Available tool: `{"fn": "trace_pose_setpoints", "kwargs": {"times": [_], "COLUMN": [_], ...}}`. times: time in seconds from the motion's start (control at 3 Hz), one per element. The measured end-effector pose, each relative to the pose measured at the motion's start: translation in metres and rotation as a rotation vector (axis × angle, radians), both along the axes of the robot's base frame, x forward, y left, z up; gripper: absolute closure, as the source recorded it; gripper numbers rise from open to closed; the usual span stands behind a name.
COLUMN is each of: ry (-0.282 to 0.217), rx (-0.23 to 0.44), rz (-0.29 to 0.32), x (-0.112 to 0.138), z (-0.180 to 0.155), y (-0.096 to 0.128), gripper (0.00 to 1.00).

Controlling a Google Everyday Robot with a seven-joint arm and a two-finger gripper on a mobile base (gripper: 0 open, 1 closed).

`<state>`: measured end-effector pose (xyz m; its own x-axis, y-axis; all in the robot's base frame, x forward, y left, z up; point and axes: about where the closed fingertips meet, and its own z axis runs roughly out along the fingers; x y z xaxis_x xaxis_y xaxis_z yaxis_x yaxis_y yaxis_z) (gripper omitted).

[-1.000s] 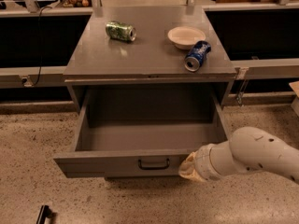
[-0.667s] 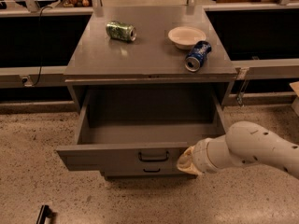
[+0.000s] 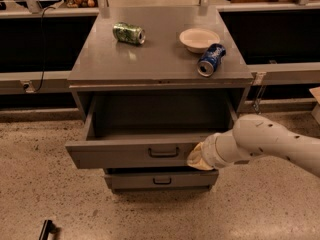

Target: Close top drawer

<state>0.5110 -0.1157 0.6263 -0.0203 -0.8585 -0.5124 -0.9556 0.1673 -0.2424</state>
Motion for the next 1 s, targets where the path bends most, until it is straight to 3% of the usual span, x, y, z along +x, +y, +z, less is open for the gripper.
{"fn": "trace_pose_setpoints", "kwargs": {"times": [1.0], "ry": [-0.024], "rx": [0.002], "rz": [-0.049], "x": [0.101], "z": [-0.004], "y": [-0.024], "gripper": [1.00]}}
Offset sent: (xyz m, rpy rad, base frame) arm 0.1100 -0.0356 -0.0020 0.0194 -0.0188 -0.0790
